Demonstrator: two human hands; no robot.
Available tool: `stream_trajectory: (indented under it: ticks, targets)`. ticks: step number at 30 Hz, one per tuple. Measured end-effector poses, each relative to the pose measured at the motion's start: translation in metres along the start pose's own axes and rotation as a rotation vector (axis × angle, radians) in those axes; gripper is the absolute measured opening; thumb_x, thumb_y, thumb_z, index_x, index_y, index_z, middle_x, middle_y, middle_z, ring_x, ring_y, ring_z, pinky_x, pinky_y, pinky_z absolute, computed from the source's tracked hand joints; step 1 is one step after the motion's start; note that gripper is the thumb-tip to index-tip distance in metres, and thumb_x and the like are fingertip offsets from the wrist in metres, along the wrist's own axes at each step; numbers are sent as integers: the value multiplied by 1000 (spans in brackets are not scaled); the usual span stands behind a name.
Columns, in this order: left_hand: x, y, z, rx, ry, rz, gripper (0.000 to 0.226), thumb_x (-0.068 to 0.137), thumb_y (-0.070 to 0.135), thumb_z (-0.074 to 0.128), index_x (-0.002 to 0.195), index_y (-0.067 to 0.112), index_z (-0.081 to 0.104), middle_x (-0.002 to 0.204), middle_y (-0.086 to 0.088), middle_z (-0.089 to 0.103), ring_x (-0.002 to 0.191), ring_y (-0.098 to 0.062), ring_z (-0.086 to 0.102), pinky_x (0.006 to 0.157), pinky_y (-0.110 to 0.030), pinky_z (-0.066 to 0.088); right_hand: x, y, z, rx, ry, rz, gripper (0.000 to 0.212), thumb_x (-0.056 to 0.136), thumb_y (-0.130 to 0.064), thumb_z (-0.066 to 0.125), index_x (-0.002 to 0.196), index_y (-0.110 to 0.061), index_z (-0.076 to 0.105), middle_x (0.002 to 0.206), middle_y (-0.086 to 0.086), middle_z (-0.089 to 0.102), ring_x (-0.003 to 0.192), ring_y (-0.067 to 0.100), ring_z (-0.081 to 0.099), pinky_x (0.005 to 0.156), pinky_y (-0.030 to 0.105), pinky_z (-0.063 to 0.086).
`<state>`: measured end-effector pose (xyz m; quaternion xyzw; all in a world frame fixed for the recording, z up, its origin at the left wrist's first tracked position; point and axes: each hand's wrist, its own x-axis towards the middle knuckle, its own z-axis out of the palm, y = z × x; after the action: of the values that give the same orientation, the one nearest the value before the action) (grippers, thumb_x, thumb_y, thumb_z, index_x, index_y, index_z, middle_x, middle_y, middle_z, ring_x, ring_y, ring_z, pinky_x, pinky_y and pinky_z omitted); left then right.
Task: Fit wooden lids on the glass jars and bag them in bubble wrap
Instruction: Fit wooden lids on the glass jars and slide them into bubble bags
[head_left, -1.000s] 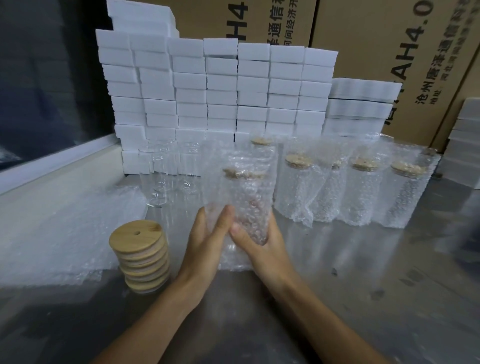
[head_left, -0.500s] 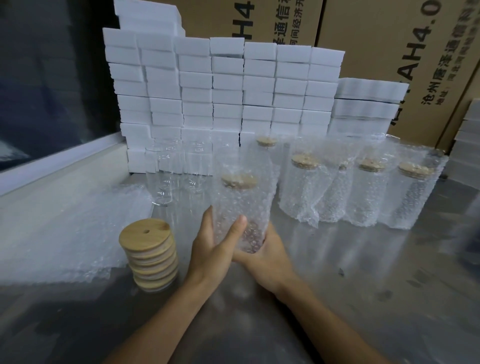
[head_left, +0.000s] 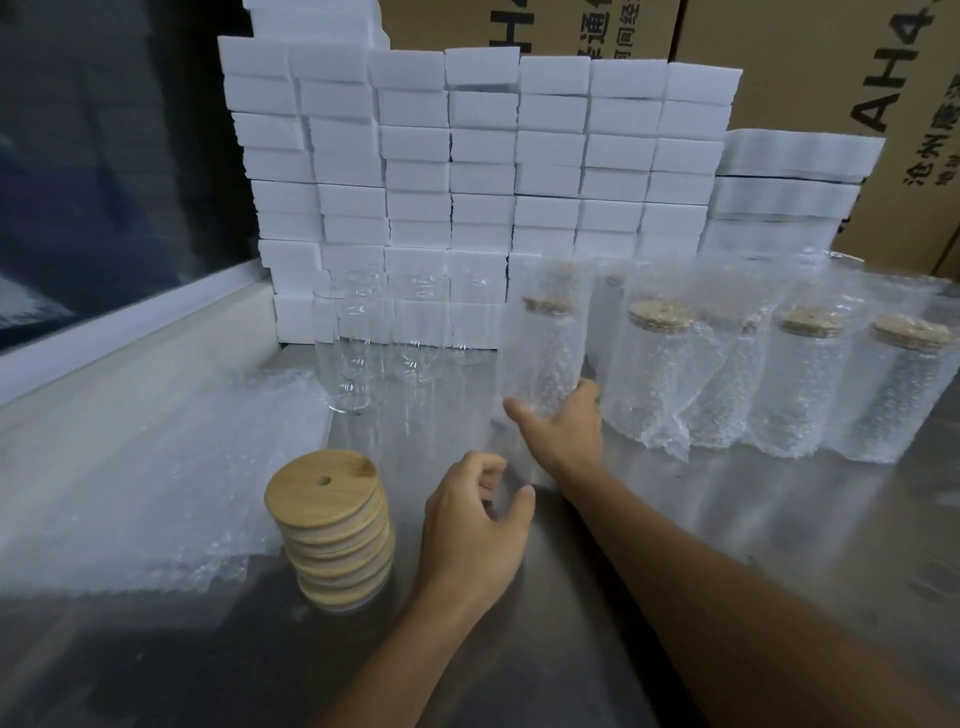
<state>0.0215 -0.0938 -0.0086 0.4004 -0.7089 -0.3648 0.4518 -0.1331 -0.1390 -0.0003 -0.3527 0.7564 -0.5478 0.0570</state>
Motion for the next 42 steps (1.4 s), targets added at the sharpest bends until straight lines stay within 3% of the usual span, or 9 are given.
stream_trajectory:
  ticks: [8,16,20,26,33,37,40,42]
  targets:
    - [1,-4,2,-30,12,18,16,79,20,76,81,28,62,81,8,64,77,-6,61,77,-35,54,48,0,20,-17,145,133,90,85,-41,73,149,-3,22,147,22,43,135,42,44,111,48,39]
    - [0,-6,4,-32,24,48,15,79,22,76,81,28,62,79,7,63,77,-6,61,74,-33,55,72,-3,30,-53,195,229,94,100,-37,58,158,2,-5,165,26,11,153,39,17,125,45,17]
    - [1,-7,5,-27,28,62,15,79,21,76,80,27,62,79,7,63,77,-6,61,73,-33,55,73,-5,30,-106,220,255,85,103,-32,54,157,2,-1,164,25,17,150,38,25,120,44,25]
    - [1,-9,6,-26,36,65,16,77,23,76,78,30,61,78,9,62,76,-6,61,73,-34,55,69,-9,31,-203,260,288,70,105,-26,51,156,1,11,151,23,43,133,40,50,101,46,45]
    - [3,-8,5,18,17,85,20,78,22,75,75,33,58,78,8,62,76,-5,59,73,-33,55,41,-10,22,-107,200,250,73,97,-21,54,154,2,14,149,25,43,130,44,50,102,47,42]
    - [0,-1,2,69,1,117,20,79,20,74,75,31,58,79,11,61,76,-3,58,74,-32,53,7,-10,11,-97,73,149,61,94,-20,56,145,1,31,149,22,41,126,42,51,101,44,42]
    - [-5,8,-2,144,-29,231,18,80,20,71,75,30,57,77,12,59,72,-5,57,70,-33,52,-22,-13,0,-63,-58,48,53,94,-21,60,141,-4,43,143,15,51,131,31,50,107,40,40]
    - [-10,19,-8,220,-68,339,13,82,21,68,77,25,57,77,12,58,71,-7,57,69,-36,51,-40,-14,-11,-21,-110,2,42,92,-18,63,131,-9,55,131,9,59,123,21,56,102,30,45]
